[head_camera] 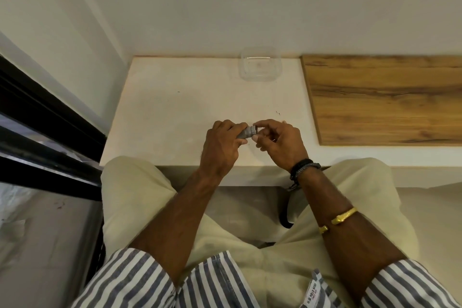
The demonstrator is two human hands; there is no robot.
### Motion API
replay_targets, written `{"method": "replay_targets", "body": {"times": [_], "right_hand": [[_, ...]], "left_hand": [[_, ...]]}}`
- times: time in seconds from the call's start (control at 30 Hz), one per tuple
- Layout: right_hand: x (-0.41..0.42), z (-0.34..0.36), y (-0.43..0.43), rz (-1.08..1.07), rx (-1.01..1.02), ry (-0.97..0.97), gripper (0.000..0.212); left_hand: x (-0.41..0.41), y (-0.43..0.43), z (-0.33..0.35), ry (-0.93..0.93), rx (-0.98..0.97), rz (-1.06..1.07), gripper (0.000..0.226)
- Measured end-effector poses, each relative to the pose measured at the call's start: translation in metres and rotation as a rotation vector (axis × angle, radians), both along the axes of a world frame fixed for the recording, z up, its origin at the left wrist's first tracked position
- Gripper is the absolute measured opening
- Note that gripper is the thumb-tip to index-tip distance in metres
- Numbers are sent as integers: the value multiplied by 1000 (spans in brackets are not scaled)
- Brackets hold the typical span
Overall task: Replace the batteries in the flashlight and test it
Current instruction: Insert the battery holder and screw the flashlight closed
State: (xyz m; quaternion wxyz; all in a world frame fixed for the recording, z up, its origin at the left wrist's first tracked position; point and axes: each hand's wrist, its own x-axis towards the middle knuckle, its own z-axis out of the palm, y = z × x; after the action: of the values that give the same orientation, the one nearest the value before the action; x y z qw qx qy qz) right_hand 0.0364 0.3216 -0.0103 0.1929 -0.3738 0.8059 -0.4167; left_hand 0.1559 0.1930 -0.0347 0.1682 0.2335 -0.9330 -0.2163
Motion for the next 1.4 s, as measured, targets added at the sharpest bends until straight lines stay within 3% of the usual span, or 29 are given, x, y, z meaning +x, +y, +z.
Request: {"method": "replay_targets", "body": {"times": [0.07, 0.3, 0.37, 0.47, 0.57, 0.8, 1.0, 1.1, 1.27, 1.4], "right_hand": [[0, 0, -1, -20, 34, 38, 16], [4, -4, -6, -160, 137, 58, 61], [5, -1, -6, -158, 114, 42, 59], [4, 2, -2, -84, 47, -97, 31], [-1, -3, 0, 22, 24, -2, 33], [-6, -12, -1, 14, 13, 43, 13], [-4, -11, -5, -47, 57, 76, 28], [-2, -12, -4, -58, 25, 118, 38], [1, -12, -7, -68, -35, 205, 24], [4, -14, -12, -131, -6, 260, 34]], "left_hand": [[0, 0, 0, 0, -10, -20, 33], [-2, 5, 1, 54, -53, -86, 35], [-2, 4, 0, 50, -40, -75, 33], [-1, 1, -1, 46, 16, -30, 33], [0, -1, -1, 10, 45, -1, 36], [0, 0, 0, 19, 22, -27, 32], [0, 4, -2, 32, -11, -75, 35], [-1, 1, -3, 37, 87, -114, 35], [-3, 1, -3, 40, 254, -230, 28], [-2, 4, -2, 41, 263, -224, 22]]}}
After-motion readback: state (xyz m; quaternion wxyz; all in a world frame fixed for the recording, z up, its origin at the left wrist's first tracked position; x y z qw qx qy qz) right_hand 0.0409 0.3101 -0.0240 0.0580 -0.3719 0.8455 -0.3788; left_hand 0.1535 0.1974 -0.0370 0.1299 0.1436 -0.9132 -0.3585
